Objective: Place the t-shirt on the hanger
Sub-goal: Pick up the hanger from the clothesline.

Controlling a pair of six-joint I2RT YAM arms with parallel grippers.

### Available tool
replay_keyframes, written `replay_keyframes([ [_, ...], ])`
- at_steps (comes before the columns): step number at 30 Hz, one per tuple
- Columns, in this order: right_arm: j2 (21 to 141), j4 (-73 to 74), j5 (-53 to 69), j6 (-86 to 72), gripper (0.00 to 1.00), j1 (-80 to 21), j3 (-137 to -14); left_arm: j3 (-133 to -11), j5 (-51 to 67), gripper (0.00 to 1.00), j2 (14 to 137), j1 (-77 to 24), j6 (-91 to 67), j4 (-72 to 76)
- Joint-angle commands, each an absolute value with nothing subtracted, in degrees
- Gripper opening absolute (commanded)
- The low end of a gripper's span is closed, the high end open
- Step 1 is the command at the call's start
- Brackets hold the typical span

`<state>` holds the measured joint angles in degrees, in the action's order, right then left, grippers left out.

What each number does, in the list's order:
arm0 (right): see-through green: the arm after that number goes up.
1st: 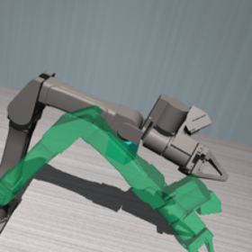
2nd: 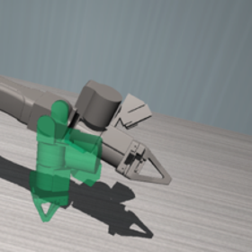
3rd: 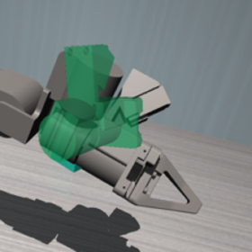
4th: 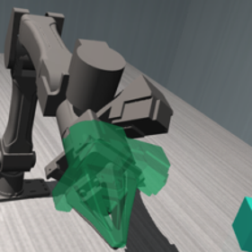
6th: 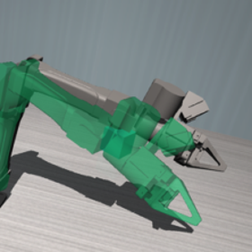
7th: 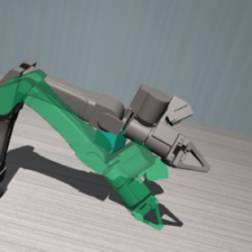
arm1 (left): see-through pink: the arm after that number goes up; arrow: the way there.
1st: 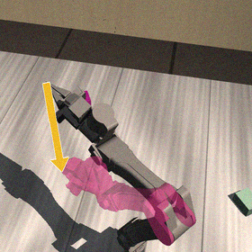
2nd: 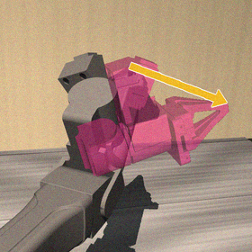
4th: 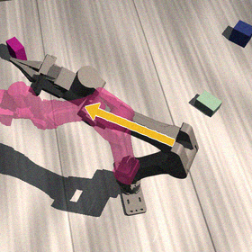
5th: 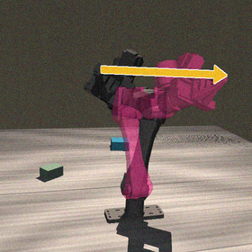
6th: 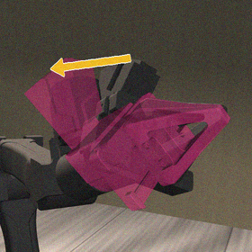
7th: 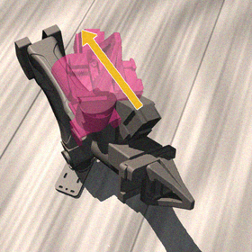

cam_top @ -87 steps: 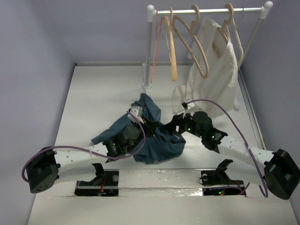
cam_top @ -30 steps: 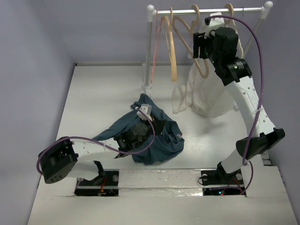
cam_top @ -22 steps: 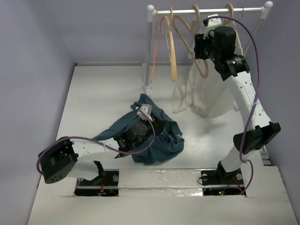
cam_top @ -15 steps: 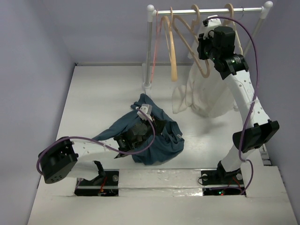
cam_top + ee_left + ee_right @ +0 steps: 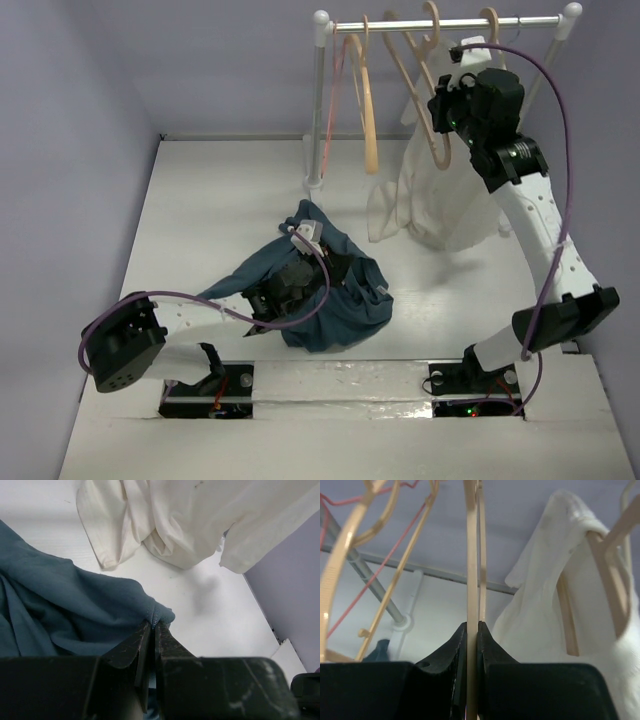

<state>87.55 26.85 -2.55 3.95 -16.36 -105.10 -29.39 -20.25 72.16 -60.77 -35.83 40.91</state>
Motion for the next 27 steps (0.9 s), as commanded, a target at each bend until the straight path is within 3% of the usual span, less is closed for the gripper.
replay_keyframes([
  [1,81.92,18.28,-2.55,2.64,0.00,-16.26,-102.93,-32.52,-19.95,0.00,71.54,-59.68,-34.81,43.51],
  [9,73.05,19.78,-0.62,-2.89,0.00,-16.26,-88.18,-32.61,-20.04,0.00,70.49,-57.14,-34.01,42.45],
  [13,59.99,18.98,4.11,-11.04,0.00,-16.26,-68.97,-31.47,-19.69,0.00,69.35,-54.59,-33.75,42.54],
  [18,44.41,22.56,15.10,-18.10,0.00,-16.26,-53.48,-30.59,-18.99,0.00,69.52,-51.60,-33.05,42.98],
  [27,29.89,41.45,29.26,-21.36,0.00,-16.26,-50.53,-30.85,-18.02,0.00,72.95,-46.68,-32.08,46.58],
])
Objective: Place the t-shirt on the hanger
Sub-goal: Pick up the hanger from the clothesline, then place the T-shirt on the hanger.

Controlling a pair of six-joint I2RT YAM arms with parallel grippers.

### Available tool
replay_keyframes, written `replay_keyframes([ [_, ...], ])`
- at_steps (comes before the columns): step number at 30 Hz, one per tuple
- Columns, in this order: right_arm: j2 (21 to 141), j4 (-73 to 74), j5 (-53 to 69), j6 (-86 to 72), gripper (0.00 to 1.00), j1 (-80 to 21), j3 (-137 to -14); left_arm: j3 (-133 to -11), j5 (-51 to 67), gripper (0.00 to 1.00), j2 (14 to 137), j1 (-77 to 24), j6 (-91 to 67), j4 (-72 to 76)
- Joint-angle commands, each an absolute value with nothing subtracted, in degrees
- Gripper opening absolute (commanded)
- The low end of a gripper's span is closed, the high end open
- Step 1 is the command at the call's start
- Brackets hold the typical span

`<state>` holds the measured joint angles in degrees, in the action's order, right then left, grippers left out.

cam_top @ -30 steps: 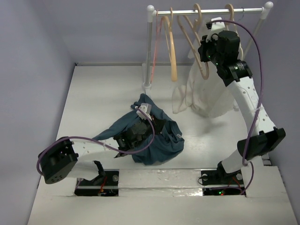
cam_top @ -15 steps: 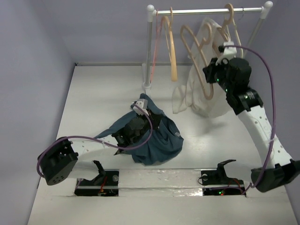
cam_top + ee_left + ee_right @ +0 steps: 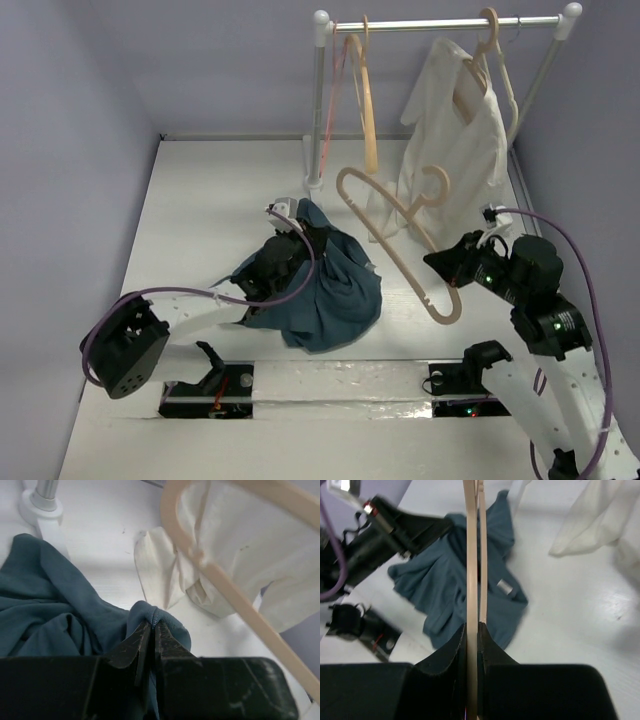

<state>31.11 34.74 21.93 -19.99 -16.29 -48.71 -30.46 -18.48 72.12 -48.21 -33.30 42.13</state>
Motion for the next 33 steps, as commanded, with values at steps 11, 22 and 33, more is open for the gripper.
replay_keyframes([
  [11,25.05,54.75,31.99,-17.32,0.00,-16.26,-54.67,-33.39,-17.14,0.00,74.71,-44.56,-31.99,45.97],
  [22,24.87,54.77,34.27,-16.43,0.00,-16.26,-51.96,-34.28,-14.95,0.00,74.01,-44.56,-32.61,46.14],
  [33,27.51,43.87,31.40,-18.02,0.00,-16.26,-47.55,-31.64,-13.44,0.00,65.13,-52.63,-32.34,43.44],
])
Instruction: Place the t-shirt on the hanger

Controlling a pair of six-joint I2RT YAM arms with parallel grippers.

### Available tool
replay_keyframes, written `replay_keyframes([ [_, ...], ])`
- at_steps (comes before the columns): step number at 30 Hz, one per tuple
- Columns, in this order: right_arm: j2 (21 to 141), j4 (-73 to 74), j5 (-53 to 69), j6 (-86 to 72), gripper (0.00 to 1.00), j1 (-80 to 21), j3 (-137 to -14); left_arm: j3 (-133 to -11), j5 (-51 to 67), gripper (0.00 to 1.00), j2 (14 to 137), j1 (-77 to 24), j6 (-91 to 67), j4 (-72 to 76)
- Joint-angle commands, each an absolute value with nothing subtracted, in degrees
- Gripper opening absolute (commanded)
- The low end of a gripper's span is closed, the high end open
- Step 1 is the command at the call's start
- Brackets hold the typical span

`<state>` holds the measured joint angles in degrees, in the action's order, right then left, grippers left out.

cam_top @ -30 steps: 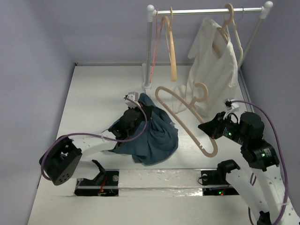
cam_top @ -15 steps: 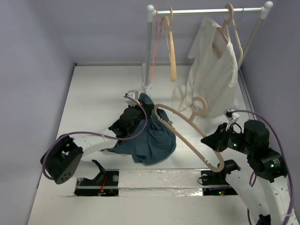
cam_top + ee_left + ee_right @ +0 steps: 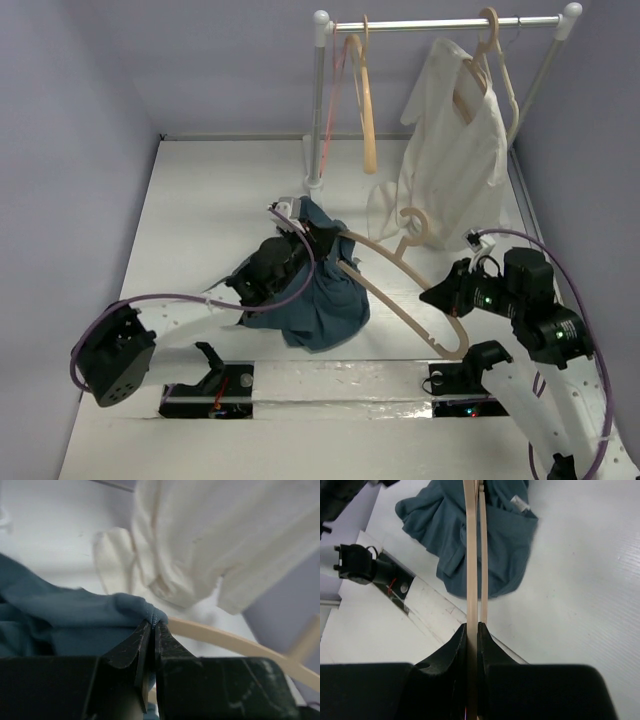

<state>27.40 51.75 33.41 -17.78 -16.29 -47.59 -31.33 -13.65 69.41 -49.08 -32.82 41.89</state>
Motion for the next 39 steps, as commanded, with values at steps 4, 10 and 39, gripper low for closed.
replay_keyframes([
  [4,28.04,37.28,32.34,-20.38,0.00,-16.26,-46.23,-31.47,-16.17,0.00,60.75,-56.59,-33.13,40.61],
  [10,25.93,30.52,29.26,-23.02,0.00,-16.26,-47.99,-32.17,-21.80,0.00,55.29,-58.54,-33.93,35.24],
  [39,41.83,-27.14,20.75,-25.75,0.00,-45.35,-27.43,-46.93,-9.33,0.00,54.05,-67.57,-30.76,24.44],
])
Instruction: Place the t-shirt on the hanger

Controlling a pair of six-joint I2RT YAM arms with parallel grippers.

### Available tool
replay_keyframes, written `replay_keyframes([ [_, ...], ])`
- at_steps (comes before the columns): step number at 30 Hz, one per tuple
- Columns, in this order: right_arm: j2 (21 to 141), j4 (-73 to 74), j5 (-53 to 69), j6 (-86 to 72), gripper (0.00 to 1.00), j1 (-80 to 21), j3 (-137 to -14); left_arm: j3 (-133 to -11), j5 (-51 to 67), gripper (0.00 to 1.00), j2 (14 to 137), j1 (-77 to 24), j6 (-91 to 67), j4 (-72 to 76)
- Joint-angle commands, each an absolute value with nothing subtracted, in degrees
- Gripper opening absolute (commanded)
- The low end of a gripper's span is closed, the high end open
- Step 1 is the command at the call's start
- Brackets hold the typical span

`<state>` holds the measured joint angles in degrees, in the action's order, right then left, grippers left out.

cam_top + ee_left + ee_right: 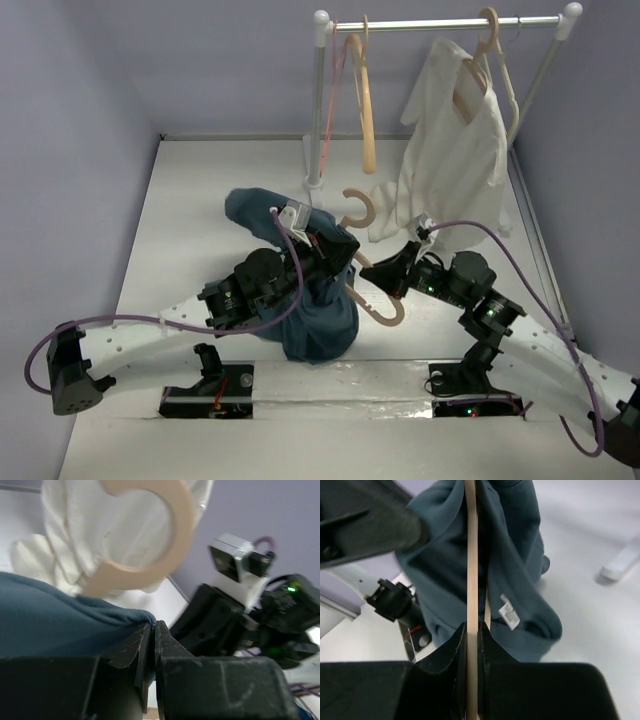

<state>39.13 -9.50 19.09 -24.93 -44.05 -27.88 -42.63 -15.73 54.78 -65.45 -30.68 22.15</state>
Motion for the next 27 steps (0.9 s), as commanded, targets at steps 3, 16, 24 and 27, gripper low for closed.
replay_keyframes([
  [3,42.10,-31.80,15.13,-24.35,0.00,-45.35,-27.60,-47.55,-10.28,0.00,54.23,-69.87,-29.97,23.38],
  [16,50.36,-56.25,-4.73,-14.95,0.00,-55.71,-27.51,-48.69,-19.32,0.57,48.01,-70.49,-29.71,17.22],
  [24,46.15,-53.53,-6.76,-13.54,0.00,-56.78,-22.94,-45.18,-29.34,0.66,39.82,-70.49,-31.81,22.84],
  [27,45.53,-51.95,-7.56,-13.10,0.00,-57.30,-22.41,-44.82,-33.65,0.68,38.41,-70.49,-32.87,24.69],
])
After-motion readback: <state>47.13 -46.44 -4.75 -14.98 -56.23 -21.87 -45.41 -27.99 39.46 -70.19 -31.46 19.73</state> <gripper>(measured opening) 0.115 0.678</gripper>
